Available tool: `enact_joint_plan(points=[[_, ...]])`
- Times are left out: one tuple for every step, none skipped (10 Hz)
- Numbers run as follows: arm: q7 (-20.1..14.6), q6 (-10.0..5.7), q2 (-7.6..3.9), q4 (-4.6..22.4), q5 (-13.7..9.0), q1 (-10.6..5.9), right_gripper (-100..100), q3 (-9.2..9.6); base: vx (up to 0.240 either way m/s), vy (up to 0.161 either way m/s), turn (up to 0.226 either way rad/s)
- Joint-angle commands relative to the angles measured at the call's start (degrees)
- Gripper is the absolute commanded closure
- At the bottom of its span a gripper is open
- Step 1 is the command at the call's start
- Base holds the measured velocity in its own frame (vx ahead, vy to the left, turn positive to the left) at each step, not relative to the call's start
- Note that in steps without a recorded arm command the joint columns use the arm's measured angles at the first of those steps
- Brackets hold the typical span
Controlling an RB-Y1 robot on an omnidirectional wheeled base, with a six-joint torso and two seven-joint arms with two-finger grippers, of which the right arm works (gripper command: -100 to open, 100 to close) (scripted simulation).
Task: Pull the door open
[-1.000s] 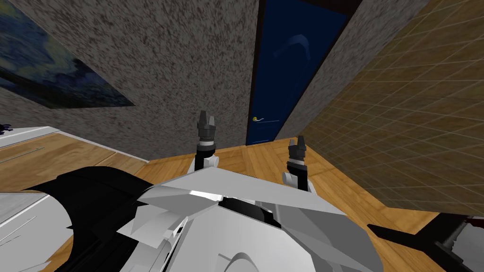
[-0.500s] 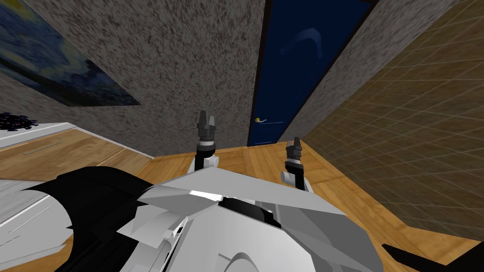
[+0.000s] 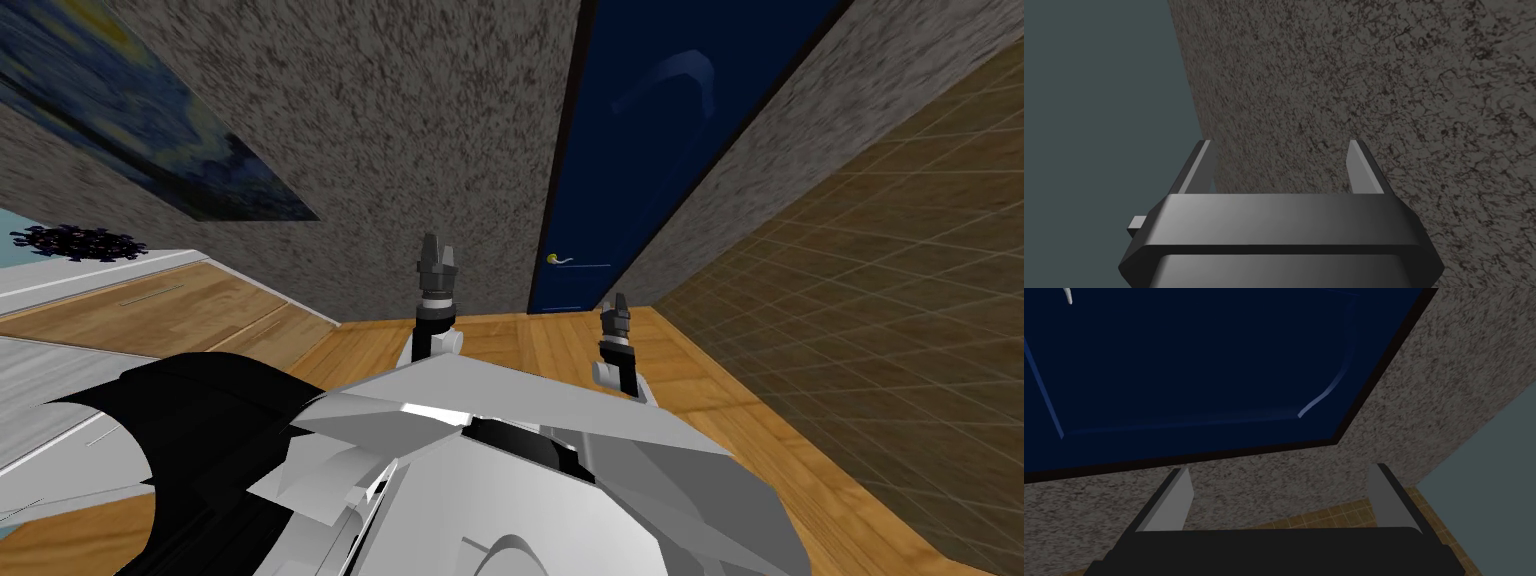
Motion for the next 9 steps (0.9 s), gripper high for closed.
enact_joint_plan(points=[[0.0, 0.24, -0.30, 2.2, -0.5, -0.96, -100, 0.06, 0.101, -0.037, 0.155], [-0.1, 0.20, -0.51, 3.9, -0.8, -1.68, -100, 0.07, 0.101, -0.042, 0.159], [-0.1, 0.16, -0.72, 5.5, -1.2, -2.39, -100, 0.07, 0.091, -0.043, 0.159], [-0.1, 0.12, -0.93, 7.2, -1.5, -3.11, -100, 0.07, 0.087, -0.037, 0.134], [-0.2, 0.08, -1.14, 8.8, -1.8, -3.82, -100, 0.08, 0.090, -0.033, 0.160], [-0.2, 0.03, -1.35, 10.5, -2.2, -4.53, -100, 0.08, 0.088, -0.055, 0.146], [-0.3, -0.01, -1.56, 12.1, -2.5, -5.25, -100, 0.08, 0.090, -0.054, 0.160], [-0.3, -0.05, -1.76, 13.6, -2.8, -5.95, -100, 0.09, 0.086, -0.048, 0.122], [-0.3, -0.09, -1.96, 15.4, -3.1, -6.64, -100, 0.09, 0.066, -0.039, 0.143]])
